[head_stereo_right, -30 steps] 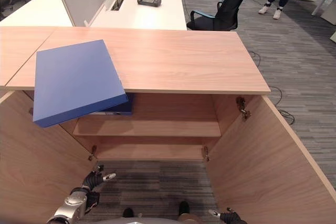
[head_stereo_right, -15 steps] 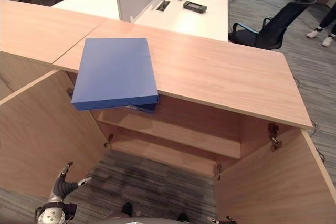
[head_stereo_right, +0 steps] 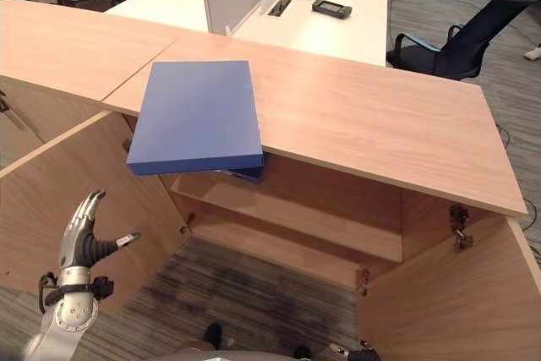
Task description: Put the empty folder in the office cabinet
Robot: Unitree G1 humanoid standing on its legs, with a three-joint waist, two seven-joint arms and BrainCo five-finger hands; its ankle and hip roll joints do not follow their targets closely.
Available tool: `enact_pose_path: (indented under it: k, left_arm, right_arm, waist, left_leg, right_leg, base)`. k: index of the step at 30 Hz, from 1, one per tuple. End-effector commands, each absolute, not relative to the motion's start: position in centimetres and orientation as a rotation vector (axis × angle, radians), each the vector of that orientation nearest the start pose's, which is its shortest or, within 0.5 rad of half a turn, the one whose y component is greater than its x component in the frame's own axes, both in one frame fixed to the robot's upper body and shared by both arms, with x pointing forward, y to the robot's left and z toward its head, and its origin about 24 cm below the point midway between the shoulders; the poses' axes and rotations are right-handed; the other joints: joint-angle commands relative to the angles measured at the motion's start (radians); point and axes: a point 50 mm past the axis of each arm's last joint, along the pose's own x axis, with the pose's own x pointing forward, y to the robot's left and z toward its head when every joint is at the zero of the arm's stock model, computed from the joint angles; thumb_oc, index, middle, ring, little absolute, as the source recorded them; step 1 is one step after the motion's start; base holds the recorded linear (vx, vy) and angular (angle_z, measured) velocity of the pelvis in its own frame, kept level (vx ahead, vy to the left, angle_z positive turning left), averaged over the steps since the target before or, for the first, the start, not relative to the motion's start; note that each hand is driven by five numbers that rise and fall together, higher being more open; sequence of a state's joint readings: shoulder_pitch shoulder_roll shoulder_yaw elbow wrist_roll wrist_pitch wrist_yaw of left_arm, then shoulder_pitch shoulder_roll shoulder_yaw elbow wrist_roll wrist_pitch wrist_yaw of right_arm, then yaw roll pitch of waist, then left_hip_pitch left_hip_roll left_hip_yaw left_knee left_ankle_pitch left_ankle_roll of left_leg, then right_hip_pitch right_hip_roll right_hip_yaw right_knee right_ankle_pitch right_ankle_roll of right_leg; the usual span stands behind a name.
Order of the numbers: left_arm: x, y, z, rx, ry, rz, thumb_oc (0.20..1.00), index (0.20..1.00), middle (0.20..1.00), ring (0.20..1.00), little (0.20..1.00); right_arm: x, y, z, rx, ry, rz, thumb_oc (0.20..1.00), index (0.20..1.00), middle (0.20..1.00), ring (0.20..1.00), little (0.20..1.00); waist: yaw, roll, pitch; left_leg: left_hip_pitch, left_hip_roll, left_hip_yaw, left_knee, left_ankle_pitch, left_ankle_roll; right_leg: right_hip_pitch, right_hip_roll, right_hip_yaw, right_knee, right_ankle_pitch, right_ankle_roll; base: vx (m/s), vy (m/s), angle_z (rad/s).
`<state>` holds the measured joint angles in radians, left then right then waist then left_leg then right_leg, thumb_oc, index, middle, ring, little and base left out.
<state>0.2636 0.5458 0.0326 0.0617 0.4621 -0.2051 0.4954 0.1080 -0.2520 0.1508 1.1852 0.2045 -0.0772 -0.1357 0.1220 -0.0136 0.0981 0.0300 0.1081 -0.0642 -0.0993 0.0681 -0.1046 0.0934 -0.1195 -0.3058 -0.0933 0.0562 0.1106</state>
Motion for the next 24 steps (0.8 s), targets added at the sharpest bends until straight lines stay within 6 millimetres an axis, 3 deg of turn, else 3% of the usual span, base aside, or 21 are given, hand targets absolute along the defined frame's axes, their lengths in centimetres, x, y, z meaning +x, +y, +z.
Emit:
enact_pose_path:
  k: [1,10,24]
  left_arm:
    - [21.5,26.8,9.1,1.081,-0.391,0.352,1.000,1.000,1.000,1.000,1.000]
    - [22.3,24.7,14.0,1.229,-0.671,0.270,1.000,1.000,1.000,1.000,1.000]
    - [22.3,24.2,14.9,1.271,-0.718,0.259,1.000,1.000,1.000,1.000,1.000]
  right_arm:
    - [8.5,-24.2,-15.7,-0.238,1.130,-0.249,1.000,1.000,1.000,1.000,1.000]
    - [8.8,-24.2,-15.6,-0.281,1.121,-0.202,1.000,1.000,1.000,1.000,1.000]
    - [8.1,-24.4,-15.8,-0.277,1.144,-0.228,1.000,1.000,1.000,1.000,1.000]
  waist:
    - [0.013,-0.024,0.042]
    - [-0.005,-0.006,0.040]
    - [-0.026,0.017,0.036]
  left_leg:
    - [0.002,-0.014,0.034,0.012,-0.041,-0.013]
    - [0.010,-0.011,0.036,0.012,-0.043,-0.016]
    - [0.021,-0.013,0.043,0.012,-0.046,-0.015]
  right_leg:
    - [0.050,-0.025,0.029,0.012,-0.095,0.060]
    - [0.050,-0.017,0.033,0.014,-0.103,0.056]
    - [0.054,-0.012,0.041,0.019,-0.108,0.050]
  base:
    - [0.01,-0.013,0.09]
    - [0.00,-0.007,0.02]
    - [0.00,0.000,0.00]
